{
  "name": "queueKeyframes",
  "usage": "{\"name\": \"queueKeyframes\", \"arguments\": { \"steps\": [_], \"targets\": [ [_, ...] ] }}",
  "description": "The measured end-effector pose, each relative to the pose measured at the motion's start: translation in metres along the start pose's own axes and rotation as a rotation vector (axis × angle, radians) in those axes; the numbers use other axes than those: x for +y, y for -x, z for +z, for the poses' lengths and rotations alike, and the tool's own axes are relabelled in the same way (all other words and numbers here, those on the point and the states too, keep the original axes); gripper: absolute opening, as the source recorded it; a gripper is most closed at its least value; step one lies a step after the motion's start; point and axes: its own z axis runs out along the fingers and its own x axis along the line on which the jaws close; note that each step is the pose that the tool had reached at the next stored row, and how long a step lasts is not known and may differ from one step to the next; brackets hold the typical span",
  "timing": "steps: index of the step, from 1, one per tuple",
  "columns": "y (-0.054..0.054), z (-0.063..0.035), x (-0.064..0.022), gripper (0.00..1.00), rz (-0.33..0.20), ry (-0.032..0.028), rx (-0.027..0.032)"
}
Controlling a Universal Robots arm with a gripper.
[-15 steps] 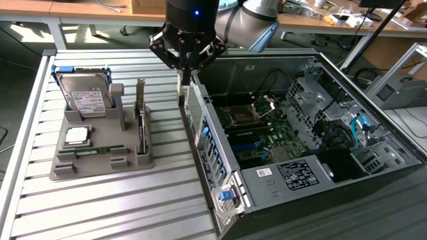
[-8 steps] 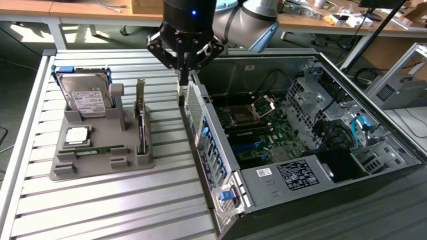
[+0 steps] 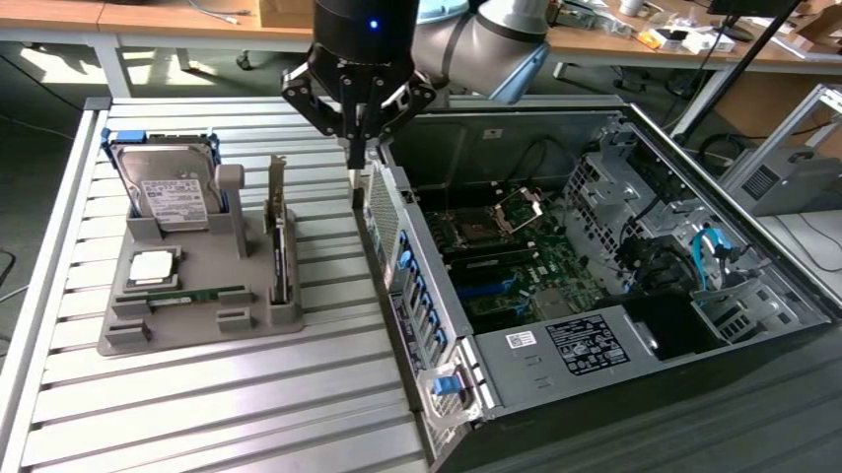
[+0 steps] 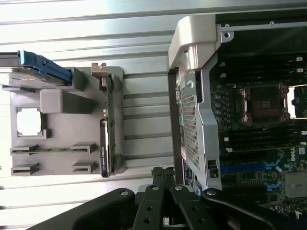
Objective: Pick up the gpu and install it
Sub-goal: 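Reach for the gpu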
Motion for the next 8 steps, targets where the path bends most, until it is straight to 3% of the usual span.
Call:
{"name": "queueKeyframes", "arguments": {
  "steps": [8],
  "targets": [
    [-0.0057,-0.0001,-0.0004,0.11,0.000,0.0000,0.0000]
  ]
}}
